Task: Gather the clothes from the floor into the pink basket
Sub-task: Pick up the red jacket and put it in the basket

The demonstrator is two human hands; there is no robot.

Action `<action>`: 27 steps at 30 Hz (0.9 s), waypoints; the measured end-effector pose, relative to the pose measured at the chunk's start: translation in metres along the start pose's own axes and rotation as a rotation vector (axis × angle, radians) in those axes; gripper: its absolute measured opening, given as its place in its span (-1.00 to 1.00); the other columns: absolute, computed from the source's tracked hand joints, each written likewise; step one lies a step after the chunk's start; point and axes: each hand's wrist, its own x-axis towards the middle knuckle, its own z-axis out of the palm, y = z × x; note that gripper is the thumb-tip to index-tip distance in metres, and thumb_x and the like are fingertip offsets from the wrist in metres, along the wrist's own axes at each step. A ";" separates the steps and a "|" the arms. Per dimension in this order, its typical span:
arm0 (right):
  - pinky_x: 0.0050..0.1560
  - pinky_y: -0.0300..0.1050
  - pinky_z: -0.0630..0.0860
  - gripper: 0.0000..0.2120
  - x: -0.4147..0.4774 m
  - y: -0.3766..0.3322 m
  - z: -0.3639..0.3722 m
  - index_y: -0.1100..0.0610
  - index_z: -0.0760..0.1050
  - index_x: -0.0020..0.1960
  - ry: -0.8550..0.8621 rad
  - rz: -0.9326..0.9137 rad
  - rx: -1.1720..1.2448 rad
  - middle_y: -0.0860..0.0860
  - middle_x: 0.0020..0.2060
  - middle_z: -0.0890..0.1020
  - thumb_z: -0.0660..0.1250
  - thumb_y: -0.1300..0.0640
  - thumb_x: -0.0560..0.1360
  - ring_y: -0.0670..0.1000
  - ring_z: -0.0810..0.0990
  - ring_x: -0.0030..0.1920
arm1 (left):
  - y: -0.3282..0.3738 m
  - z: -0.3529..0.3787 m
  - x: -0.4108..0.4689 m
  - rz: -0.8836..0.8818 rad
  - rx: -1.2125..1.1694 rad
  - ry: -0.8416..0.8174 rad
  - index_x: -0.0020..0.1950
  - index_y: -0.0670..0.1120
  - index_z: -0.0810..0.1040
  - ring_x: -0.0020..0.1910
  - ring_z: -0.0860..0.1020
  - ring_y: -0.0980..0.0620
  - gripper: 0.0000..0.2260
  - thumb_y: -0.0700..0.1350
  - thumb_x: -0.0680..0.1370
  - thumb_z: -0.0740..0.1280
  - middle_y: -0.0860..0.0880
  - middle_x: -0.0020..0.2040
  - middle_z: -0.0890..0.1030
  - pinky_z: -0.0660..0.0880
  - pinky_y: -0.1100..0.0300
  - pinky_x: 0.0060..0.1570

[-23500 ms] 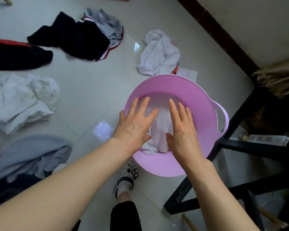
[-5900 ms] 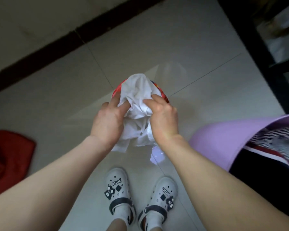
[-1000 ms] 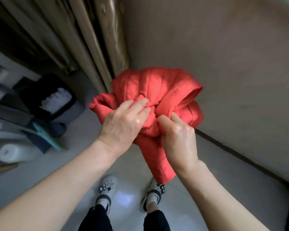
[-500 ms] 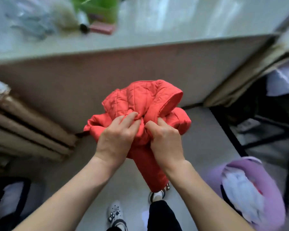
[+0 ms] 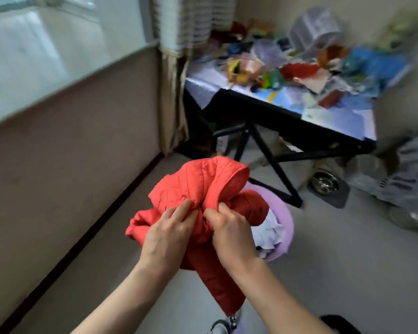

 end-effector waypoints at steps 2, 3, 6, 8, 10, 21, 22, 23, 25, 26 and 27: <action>-0.45 0.01 0.40 -0.85 0.009 0.037 -0.006 0.07 0.45 -0.23 -0.007 0.047 -0.006 0.09 -0.32 0.49 0.17 0.28 0.36 0.22 0.54 -0.35 | 0.020 0.016 0.030 0.044 -0.017 -0.041 -0.03 -0.11 0.69 -0.09 0.63 -0.02 -0.64 -0.19 0.35 0.15 -0.07 0.01 0.68 0.44 0.21 0.01; -0.45 0.01 0.40 -0.86 0.014 0.068 -0.011 0.08 0.46 -0.23 -0.007 0.093 -0.016 0.09 -0.32 0.49 0.19 0.29 0.36 0.23 0.54 -0.35 | 0.036 0.034 0.054 0.062 -0.042 -0.087 -0.02 -0.11 0.69 -0.10 0.64 -0.02 -0.64 -0.19 0.35 0.15 -0.07 0.02 0.67 0.44 0.21 0.00; -0.47 -0.01 0.39 -0.76 0.027 0.127 -0.017 0.09 0.49 -0.22 0.013 0.159 -0.029 0.10 -0.33 0.50 0.05 0.22 0.36 0.23 0.54 -0.37 | 0.062 0.072 0.099 0.049 -0.125 -0.213 0.06 -0.07 0.66 -0.10 0.64 -0.04 -0.65 -0.16 0.40 0.15 -0.08 0.12 0.63 0.54 0.20 -0.08; -0.46 0.00 0.41 -0.70 0.033 0.156 -0.016 0.09 0.51 -0.20 0.008 0.183 -0.024 0.10 -0.32 0.50 -0.01 0.19 0.35 0.23 0.55 -0.36 | 0.074 0.094 0.120 0.043 -0.185 -0.283 0.10 -0.06 0.63 -0.08 0.63 -0.05 -0.65 -0.15 0.43 0.15 -0.08 0.17 0.60 0.56 0.18 -0.07; -0.44 0.01 0.44 -0.67 0.039 0.182 -0.011 0.09 0.52 -0.19 -0.011 0.239 -0.014 0.09 -0.31 0.51 -0.03 0.18 0.35 0.23 0.56 -0.34 | 0.084 0.117 0.139 0.053 -0.228 -0.332 0.13 -0.05 0.61 -0.05 0.63 -0.06 -0.66 -0.14 0.45 0.14 -0.07 0.20 0.58 0.56 0.17 -0.03; -0.50 -0.07 0.46 -0.77 0.079 0.317 0.099 0.04 0.52 -0.21 -0.114 0.630 -0.001 0.03 -0.31 0.54 0.11 0.23 0.33 0.14 0.59 -0.39 | 0.082 0.301 0.231 0.187 -0.411 -0.635 0.18 -0.07 0.61 0.01 0.64 -0.06 -0.63 -0.09 0.44 0.17 -0.11 0.25 0.56 0.49 0.24 0.05; -0.49 -0.07 0.46 -0.82 0.082 0.329 0.115 0.05 0.51 -0.21 -0.132 0.665 0.007 0.02 -0.31 0.54 0.17 0.23 0.34 0.14 0.59 -0.39 | 0.081 0.323 0.237 0.194 -0.410 -0.653 0.16 -0.09 0.63 -0.01 0.65 -0.08 -0.62 -0.09 0.43 0.17 -0.14 0.23 0.57 0.52 0.20 0.01; -0.49 -0.06 0.47 -0.86 0.086 0.340 0.130 0.05 0.51 -0.21 -0.153 0.697 0.016 0.02 -0.30 0.55 0.21 0.23 0.34 0.13 0.60 -0.38 | 0.078 0.346 0.240 0.213 -0.410 -0.653 0.14 -0.11 0.64 -0.04 0.66 -0.10 -0.62 -0.10 0.42 0.17 -0.16 0.21 0.59 0.55 0.18 -0.05; -0.48 -0.06 0.48 -0.88 0.095 0.359 0.156 0.06 0.50 -0.21 -0.189 0.738 0.056 0.03 -0.29 0.56 0.23 0.23 0.34 0.15 0.61 -0.37 | 0.072 0.381 0.250 0.211 -0.423 -0.651 0.11 -0.14 0.65 -0.06 0.67 -0.12 -0.63 -0.10 0.41 0.19 -0.19 0.19 0.59 0.58 0.16 -0.12; -0.47 -0.05 0.48 -0.89 0.096 0.373 0.178 0.07 0.50 -0.21 -0.178 0.761 0.080 0.04 -0.28 0.56 0.24 0.24 0.34 0.16 0.61 -0.37 | 0.068 0.409 0.253 0.223 -0.424 -0.635 0.12 -0.13 0.64 -0.05 0.67 -0.12 -0.64 -0.11 0.40 0.22 -0.18 0.21 0.58 0.58 0.15 -0.12; -0.46 -0.04 0.49 -0.90 0.097 0.382 0.196 0.08 0.50 -0.20 -0.185 0.786 0.117 0.06 -0.28 0.56 0.24 0.24 0.35 0.18 0.61 -0.36 | 0.065 0.432 0.252 0.223 -0.424 -0.630 0.14 -0.12 0.63 -0.04 0.66 -0.12 -0.64 -0.13 0.38 0.27 -0.17 0.23 0.57 0.59 0.13 -0.12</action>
